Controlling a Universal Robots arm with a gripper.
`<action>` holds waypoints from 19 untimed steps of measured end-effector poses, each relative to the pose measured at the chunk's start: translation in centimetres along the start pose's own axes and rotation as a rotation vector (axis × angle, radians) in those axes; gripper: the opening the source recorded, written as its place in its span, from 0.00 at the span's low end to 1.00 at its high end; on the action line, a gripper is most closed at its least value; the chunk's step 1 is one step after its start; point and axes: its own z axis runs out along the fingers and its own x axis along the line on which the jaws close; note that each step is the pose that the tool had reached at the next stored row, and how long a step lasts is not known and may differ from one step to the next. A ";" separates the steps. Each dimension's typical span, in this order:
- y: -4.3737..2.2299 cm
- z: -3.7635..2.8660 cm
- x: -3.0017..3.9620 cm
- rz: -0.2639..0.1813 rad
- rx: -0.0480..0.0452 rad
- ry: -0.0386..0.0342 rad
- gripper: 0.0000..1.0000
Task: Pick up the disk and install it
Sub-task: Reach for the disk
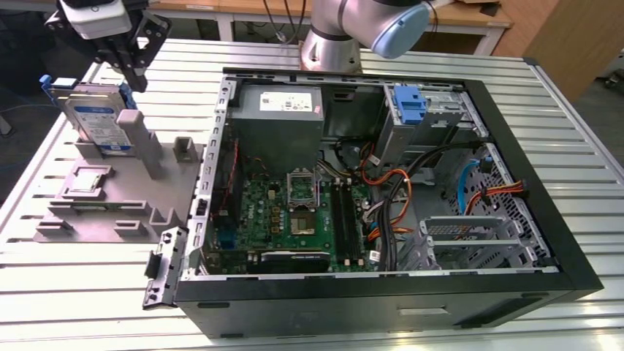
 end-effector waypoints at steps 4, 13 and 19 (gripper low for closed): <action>0.00 0.02 0.27 0.000 -0.0001 -0.0001 0.10; -0.02 0.06 0.72 0.000 0.0000 0.0000 0.10; -0.05 0.08 1.02 0.000 0.0000 0.0000 0.10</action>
